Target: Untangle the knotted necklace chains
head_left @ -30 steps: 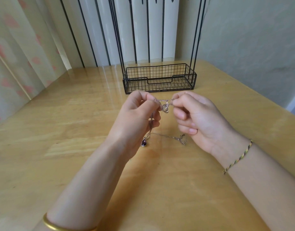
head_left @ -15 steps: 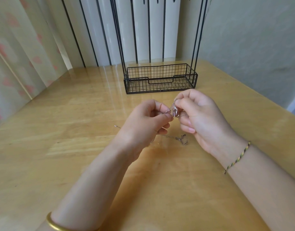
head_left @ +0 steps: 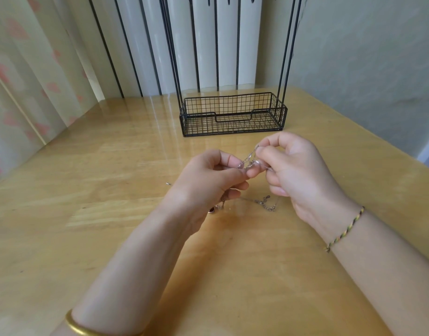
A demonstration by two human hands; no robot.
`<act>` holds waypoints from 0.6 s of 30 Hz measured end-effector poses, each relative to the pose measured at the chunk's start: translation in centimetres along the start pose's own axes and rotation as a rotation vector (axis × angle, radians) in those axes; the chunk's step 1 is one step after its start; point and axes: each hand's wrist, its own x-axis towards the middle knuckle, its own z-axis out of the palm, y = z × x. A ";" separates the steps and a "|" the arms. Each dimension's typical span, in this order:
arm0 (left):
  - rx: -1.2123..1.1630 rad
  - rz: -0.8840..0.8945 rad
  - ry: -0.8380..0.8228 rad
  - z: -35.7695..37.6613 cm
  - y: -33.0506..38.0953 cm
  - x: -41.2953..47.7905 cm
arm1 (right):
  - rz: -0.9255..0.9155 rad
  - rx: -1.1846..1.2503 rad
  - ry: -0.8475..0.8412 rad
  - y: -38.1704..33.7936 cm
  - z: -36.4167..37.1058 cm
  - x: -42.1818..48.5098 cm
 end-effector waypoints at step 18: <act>-0.249 -0.020 0.045 -0.2 0.5 -0.1 | 0.018 0.024 -0.043 0.3 -0.4 0.4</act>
